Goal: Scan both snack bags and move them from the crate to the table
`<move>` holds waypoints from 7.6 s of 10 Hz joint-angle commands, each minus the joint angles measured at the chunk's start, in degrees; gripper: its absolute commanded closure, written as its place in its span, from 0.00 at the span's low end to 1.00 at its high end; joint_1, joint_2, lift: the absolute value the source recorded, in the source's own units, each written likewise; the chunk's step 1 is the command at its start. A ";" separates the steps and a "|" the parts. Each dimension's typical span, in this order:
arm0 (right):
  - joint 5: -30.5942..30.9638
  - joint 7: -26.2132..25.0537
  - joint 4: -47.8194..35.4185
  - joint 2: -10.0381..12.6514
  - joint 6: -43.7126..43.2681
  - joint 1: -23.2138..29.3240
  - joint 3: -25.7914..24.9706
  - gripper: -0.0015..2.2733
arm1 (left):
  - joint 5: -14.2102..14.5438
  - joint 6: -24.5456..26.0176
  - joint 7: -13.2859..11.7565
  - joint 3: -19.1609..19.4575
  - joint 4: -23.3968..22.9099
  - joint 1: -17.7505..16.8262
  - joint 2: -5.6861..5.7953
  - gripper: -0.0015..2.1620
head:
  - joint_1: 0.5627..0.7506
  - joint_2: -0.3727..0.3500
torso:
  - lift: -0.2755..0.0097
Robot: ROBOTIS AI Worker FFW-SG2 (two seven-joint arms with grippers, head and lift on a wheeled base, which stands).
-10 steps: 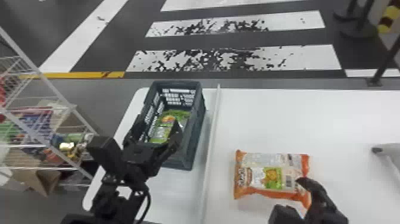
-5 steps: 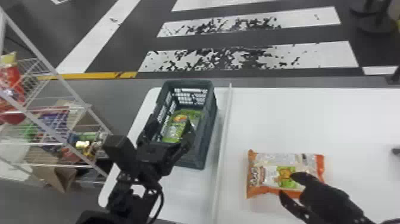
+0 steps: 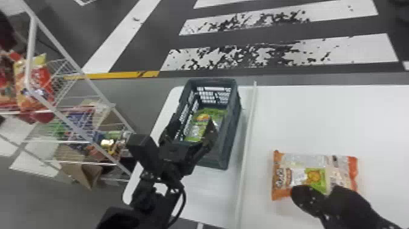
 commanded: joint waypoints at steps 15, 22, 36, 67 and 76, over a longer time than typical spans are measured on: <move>1.20 -3.01 27.43 5.94 -15.07 -8.36 -5.04 0.99 | 0.18 0.00 -0.87 0.78 -0.79 1.15 -0.61 0.04 | 0.70 0.91 | 0.84; 0.76 -1.16 9.41 5.41 -16.12 1.05 -9.43 0.99 | 0.18 0.00 -1.14 0.87 -1.06 1.50 -0.70 0.04 | 0.70 0.92 | 0.84; 0.58 1.47 19.78 3.92 -17.53 -6.07 3.75 0.99 | -2.02 0.88 -4.30 5.70 -5.01 3.53 -4.39 0.04 | 0.70 1.00 | 0.84; -0.91 -5.82 49.40 4.80 -24.03 -29.10 -4.07 0.99 | -4.39 2.64 -3.86 5.52 -7.56 6.60 -6.32 0.04 | 0.70 0.81 | 0.84; -0.30 -6.35 50.19 4.71 -24.03 -29.45 -6.01 0.99 | -4.39 2.46 -3.95 5.52 -7.47 6.60 -6.32 0.04 | 0.70 0.76 | 0.84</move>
